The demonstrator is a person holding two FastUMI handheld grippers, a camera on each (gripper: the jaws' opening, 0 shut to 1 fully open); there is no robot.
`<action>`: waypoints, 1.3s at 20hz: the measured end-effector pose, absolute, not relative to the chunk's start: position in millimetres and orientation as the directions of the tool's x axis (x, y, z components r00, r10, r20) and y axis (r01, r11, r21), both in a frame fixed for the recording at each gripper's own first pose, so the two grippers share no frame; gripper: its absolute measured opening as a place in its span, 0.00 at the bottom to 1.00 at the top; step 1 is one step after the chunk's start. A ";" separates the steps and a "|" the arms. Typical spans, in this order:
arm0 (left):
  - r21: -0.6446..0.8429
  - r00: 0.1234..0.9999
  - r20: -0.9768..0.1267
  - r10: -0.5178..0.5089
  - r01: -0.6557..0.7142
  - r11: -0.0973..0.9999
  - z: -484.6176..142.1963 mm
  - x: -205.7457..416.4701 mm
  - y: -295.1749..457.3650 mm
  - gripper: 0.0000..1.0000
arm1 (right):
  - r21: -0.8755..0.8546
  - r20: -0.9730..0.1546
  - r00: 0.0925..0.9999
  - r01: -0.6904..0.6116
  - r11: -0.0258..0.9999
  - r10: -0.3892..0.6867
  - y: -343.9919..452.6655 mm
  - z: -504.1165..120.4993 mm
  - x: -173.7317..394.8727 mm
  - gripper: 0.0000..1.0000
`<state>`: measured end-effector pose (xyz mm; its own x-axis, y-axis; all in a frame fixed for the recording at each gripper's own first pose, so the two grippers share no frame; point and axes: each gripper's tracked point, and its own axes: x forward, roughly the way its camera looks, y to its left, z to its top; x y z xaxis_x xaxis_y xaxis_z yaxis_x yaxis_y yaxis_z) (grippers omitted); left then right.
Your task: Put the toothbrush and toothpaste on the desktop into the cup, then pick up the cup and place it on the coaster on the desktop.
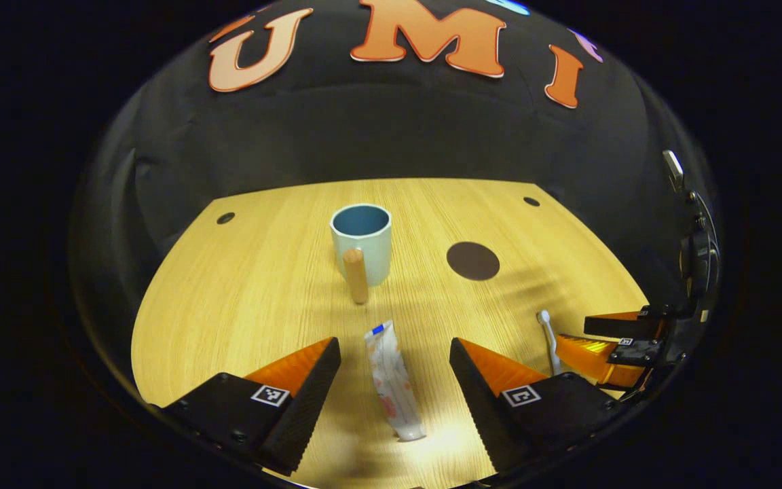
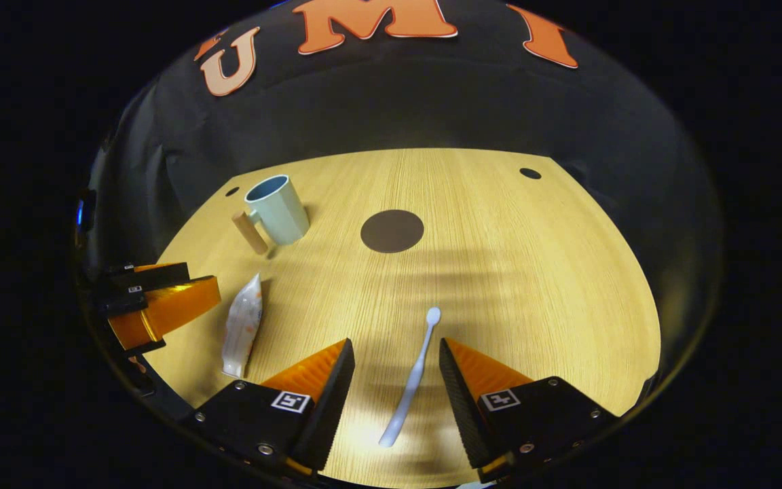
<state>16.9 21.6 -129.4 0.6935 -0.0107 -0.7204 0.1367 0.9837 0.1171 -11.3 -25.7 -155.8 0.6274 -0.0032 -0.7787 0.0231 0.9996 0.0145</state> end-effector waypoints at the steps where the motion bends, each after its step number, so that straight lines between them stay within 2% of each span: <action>1: 0.098 0.668 -0.744 -0.021 0.140 0.985 -136.7 16.5 18.7 0.95 | 0.007 -0.793 0.610 0.028 1.000 -0.011 -26.8 -159.9 -12.5 0.75; 2: 0.075 0.643 -0.766 -0.029 0.134 0.988 -147.4 15.2 16.4 0.90 | 0.003 -0.805 0.594 0.034 0.999 -0.017 -28.2 -163.8 -12.0 0.72; 3: 0.060 0.617 -0.787 -0.028 0.122 0.991 -156.0 15.4 17.3 0.89 | -0.002 -0.814 0.580 0.043 0.999 -0.027 -31.4 -168.0 -12.2 0.67; 5: 0.054 0.584 -0.812 -0.010 0.092 0.994 -170.1 17.5 24.6 0.89 | 0.003 -0.824 0.566 0.050 0.999 -0.026 -31.9 -173.4 -11.3 0.66; 7: 0.003 0.537 -0.843 -0.042 0.082 0.997 -183.2 18.1 23.2 0.89 | 0.006 -0.830 0.558 0.036 0.999 -0.015 -31.0 -178.0 -11.0 0.65; 9: -0.020 0.485 -0.873 -0.040 0.047 0.999 -195.5 12.0 28.5 0.83 | -0.024 -0.835 0.549 0.028 0.999 -0.035 -34.9 -183.2 -11.1 0.65; 13: -0.041 0.454 -0.890 -0.053 0.038 0.998 -206.0 11.5 30.6 0.77 | -0.006 -0.864 0.502 0.040 0.999 -0.025 -31.8 -196.3 -12.1 0.65; 14: -0.054 0.423 -0.904 -0.064 0.035 0.998 -209.6 6.8 29.4 0.77 | -0.003 -0.870 0.492 0.046 0.999 -0.026 -31.5 -200.7 -11.4 0.57; 15: -0.062 0.406 -0.911 -0.069 0.029 0.998 -212.0 5.9 26.8 0.79 | -0.015 -0.875 0.483 0.048 0.999 -0.036 -33.8 -203.4 -13.0 0.53; 16: -0.053 0.404 -0.913 -0.057 0.022 0.998 -214.5 9.2 28.1 0.63 | -0.026 -0.878 0.477 0.045 0.999 -0.044 -35.1 -206.2 -13.2 0.46; 17: -0.039 0.402 -0.915 -0.040 0.012 0.999 -213.2 11.8 31.4 0.53 | -0.033 -0.872 0.487 0.047 0.998 -0.052 -36.0 -205.8 -10.7 0.43; 18: -0.054 0.395 -0.918 -0.048 -0.004 0.999 -214.7 15.1 31.0 0.43 | -0.016 -0.873 0.486 0.049 0.999 -0.038 -32.9 -205.9 -10.5 0.35; 19: -0.073 0.380 -0.923 -0.059 -0.024 0.997 -216.1 17.9 28.4 0.41 | 0.013 -0.874 0.485 0.053 0.998 -0.015 -29.1 -204.7 -10.0 0.30; 20: -0.078 0.379 -0.924 -0.056 -0.043 0.996 -211.1 22.5 27.7 0.27 | 0.038 -0.871 0.491 0.059 0.998 0.004 -25.9 -205.4 -7.5 0.22; 21: -0.072 0.381 -0.923 -0.051 -0.041 0.997 -211.4 30.9 26.5 0.19 | 0.061 -0.868 0.497 0.066 0.996 0.020 -22.9 -205.1 -7.9 0.18; 23: -0.067 0.388 -0.920 -0.049 -0.033 0.997 -206.0 44.6 24.1 0.19 | 0.085 -0.860 0.509 0.065 0.994 0.040 -20.4 -205.7 -6.4 0.08; 24: -0.069 0.397 -0.916 -0.055 -0.023 0.997 -203.7 18.9 27.6 0.14 | 0.091 -0.857 0.513 0.065 0.994 0.045 -20.4 -205.4 -5.6 0.06; 26: -0.076 0.424 -0.903 -0.069 0.001 0.997 -205.9 42.2 17.3 0.14 | 0.101 -0.849 0.526 0.071 0.992 0.049 -19.8 -204.4 -3.5 0.04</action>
<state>42.2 17.3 -205.9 0.4244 -0.0692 -0.9028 0.0014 0.9971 -0.0758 -3.5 -19.8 -204.4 0.5261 0.0487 -0.8490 0.0711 0.9923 0.1010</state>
